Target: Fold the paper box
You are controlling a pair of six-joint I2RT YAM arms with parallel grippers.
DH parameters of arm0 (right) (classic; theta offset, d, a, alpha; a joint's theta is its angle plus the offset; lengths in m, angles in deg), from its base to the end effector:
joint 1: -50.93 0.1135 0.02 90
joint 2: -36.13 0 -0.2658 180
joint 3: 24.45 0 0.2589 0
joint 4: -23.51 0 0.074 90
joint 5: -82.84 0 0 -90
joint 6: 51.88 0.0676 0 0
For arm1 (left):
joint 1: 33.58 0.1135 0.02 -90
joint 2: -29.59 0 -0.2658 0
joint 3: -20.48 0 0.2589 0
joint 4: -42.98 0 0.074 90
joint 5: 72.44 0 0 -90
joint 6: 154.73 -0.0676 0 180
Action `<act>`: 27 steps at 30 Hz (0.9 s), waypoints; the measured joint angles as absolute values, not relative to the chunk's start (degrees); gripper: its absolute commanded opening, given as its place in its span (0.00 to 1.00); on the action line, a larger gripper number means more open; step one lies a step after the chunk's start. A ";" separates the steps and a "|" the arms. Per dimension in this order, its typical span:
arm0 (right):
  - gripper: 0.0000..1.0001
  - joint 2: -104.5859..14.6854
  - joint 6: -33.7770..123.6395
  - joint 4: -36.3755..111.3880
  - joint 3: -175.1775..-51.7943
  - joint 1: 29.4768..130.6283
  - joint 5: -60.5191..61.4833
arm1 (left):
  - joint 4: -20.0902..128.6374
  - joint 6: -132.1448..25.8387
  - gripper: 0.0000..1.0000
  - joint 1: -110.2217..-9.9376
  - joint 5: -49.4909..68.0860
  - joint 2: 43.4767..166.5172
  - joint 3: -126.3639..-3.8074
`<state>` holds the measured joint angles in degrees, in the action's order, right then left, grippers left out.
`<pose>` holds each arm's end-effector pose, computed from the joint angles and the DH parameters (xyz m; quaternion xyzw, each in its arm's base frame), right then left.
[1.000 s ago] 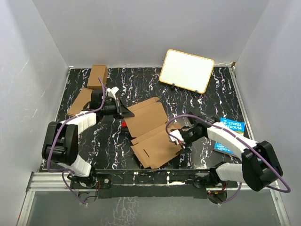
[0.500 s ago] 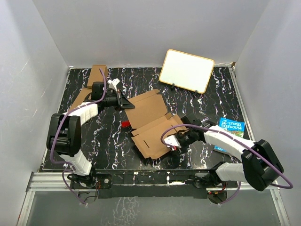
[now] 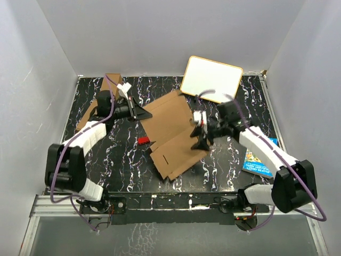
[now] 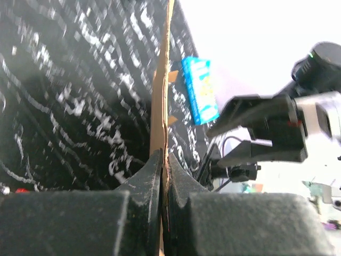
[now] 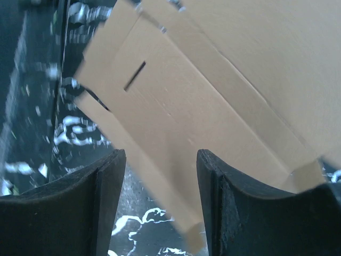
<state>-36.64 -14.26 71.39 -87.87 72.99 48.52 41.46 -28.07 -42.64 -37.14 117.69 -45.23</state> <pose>0.2176 0.1484 0.2310 -0.6180 0.5959 0.3672 0.3579 0.3431 -0.1106 0.2403 0.0787 0.7725 -0.5444 0.3174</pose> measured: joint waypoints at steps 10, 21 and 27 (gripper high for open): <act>0.70 -45.43 41.36 50.06 -96.70 59.96 62.77 | 21.66 -16.72 0.00 -44.89 -23.54 95.92 -42.00; 0.72 -44.71 90.96 1.27 -86.82 61.76 57.77 | 15.45 -10.39 0.00 -55.03 -7.52 95.06 -36.77; 0.72 -45.08 96.75 -4.50 -86.82 61.80 54.55 | 9.83 -6.60 0.00 -57.81 -4.31 97.51 -36.66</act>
